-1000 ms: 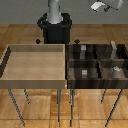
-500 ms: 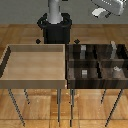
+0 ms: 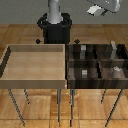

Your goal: Place the milk carton into the appropriate compartment.

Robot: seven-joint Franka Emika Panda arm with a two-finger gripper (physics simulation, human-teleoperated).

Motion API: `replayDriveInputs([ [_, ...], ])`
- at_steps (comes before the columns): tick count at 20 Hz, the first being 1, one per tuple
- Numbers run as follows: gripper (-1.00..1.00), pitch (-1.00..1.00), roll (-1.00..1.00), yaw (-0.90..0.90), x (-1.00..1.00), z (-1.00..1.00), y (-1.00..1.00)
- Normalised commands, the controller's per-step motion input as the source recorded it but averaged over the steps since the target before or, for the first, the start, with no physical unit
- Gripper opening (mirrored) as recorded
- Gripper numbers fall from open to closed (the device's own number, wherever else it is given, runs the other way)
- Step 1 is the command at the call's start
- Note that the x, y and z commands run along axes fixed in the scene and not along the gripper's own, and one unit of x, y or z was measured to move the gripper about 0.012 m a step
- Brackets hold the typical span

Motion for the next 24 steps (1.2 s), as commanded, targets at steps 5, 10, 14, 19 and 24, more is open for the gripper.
replayDriveInputs([
  [5, -1.0, 0.0, 0.0, 0.0, -0.2, 0.0, -0.4],
  [10, -1.0, 0.0, 0.0, 0.0, 0.0, 0.0, 0.0],
  [14, -1.0, 0.0, 0.0, 0.0, -0.25, 0.0, 0.0],
  [19, -1.0, 0.0, 0.0, 0.0, -0.8, 0.0, 0.0],
  [24, -1.0, 0.0, 0.0, 0.0, -1.0, 0.0, 0.0],
])
